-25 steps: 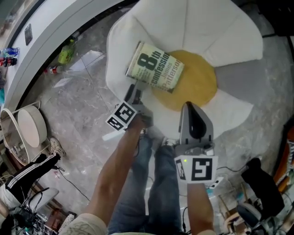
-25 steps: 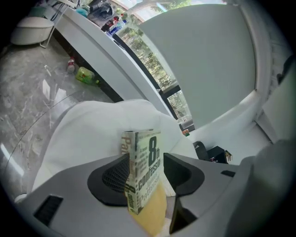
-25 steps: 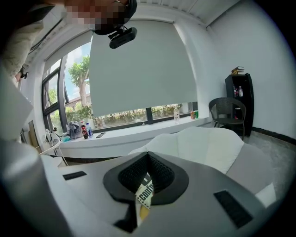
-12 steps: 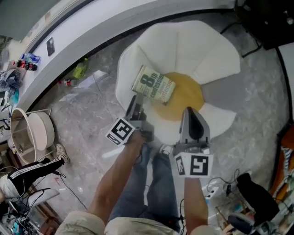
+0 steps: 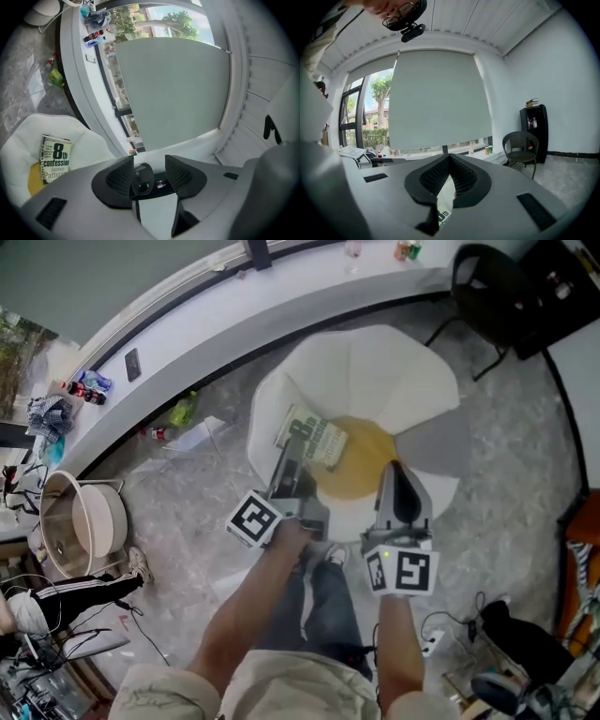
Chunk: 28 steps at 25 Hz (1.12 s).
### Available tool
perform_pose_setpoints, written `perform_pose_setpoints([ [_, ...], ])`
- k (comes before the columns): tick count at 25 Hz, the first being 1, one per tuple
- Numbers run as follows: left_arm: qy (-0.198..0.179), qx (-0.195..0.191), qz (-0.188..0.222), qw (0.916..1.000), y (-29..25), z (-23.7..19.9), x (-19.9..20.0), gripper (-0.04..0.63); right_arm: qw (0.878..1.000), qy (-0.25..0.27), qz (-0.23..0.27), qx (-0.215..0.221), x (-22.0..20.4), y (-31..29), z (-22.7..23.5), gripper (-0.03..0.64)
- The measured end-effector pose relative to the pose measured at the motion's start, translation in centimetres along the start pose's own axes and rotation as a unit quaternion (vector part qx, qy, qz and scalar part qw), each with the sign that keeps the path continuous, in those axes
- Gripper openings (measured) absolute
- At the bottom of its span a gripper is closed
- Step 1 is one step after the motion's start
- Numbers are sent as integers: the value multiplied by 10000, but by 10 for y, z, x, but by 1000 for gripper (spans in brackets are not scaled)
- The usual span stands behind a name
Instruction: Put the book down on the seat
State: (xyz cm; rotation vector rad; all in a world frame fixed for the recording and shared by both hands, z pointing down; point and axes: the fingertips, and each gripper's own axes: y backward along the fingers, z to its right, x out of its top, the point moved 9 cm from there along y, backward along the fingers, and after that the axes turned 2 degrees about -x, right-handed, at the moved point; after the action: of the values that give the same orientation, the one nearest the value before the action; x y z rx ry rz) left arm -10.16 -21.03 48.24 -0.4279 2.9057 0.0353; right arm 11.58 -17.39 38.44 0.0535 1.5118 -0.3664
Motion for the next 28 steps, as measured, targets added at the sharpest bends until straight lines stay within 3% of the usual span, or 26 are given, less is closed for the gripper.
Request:
perform_pose_setpoints([
  [8, 81, -236, -31, 9997, 28, 94, 3, 219, 9991, 87, 401, 90, 83, 46, -5, -2],
  [16, -295, -546, -133, 9980, 44, 163, 5, 219, 9959, 244, 856, 141, 137, 82, -8, -2],
  [20, -136, -882, -71, 9960, 45, 186, 10, 219, 9940, 389, 994, 237, 150, 88, -18, -2],
  [28, -263, -977, -71, 9948, 55, 196, 20, 219, 9920, 528, 1104, 297, 161, 96, -29, -2],
])
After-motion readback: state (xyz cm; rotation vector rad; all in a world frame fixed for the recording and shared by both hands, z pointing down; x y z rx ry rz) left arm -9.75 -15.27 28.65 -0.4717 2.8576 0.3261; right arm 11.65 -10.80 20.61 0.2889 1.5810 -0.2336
